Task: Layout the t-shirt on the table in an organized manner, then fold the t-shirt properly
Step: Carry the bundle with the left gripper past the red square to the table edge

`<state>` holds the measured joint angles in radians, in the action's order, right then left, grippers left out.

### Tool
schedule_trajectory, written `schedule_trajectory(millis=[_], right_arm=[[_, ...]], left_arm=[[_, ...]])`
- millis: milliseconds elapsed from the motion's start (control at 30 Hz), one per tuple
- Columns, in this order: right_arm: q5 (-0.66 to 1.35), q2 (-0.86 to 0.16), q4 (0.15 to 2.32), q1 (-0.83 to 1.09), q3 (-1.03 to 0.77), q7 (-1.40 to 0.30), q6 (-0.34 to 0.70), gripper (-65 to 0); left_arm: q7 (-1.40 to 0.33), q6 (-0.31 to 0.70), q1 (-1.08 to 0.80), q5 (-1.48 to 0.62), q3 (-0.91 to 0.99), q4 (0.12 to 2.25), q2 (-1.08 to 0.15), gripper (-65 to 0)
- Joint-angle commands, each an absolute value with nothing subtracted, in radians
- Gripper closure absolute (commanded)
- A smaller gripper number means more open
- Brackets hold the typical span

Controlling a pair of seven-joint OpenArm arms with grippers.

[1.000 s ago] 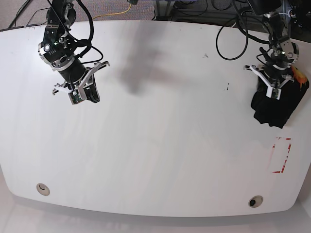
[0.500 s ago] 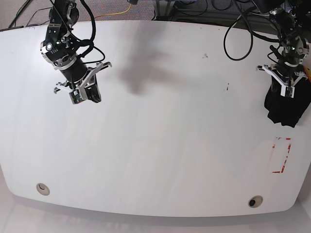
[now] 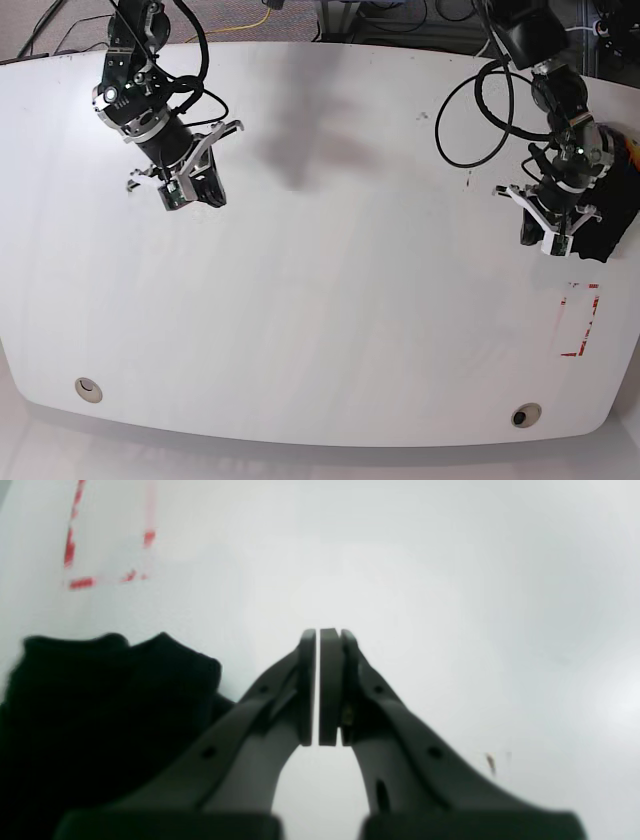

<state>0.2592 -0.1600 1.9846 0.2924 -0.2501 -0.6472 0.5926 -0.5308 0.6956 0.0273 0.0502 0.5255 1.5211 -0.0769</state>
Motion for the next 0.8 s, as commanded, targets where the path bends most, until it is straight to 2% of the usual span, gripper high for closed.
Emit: schedule_trajectory(millis=[0, 300, 767], right_arm=[[0.268, -0.171, 2.012, 0.288, -0.259, -0.618, 0.585, -0.8], [0.268, -0.171, 2.012, 0.288, -0.263, -0.618, 0.585, -0.8], [0.268, -0.171, 2.012, 0.289, -0.262, -0.618, 0.585, -0.8]], left_arm=[[-0.515, 0.698, 0.054, 0.035, 0.526, 1.489, -0.085, 0.0], [-0.453, 0.676, 0.090, 0.031, 0.564, 1.313, -0.170, 0.0], [-0.424, 0.698, 0.039, 0.028, 0.694, 1.268, -0.255, 0.0]])
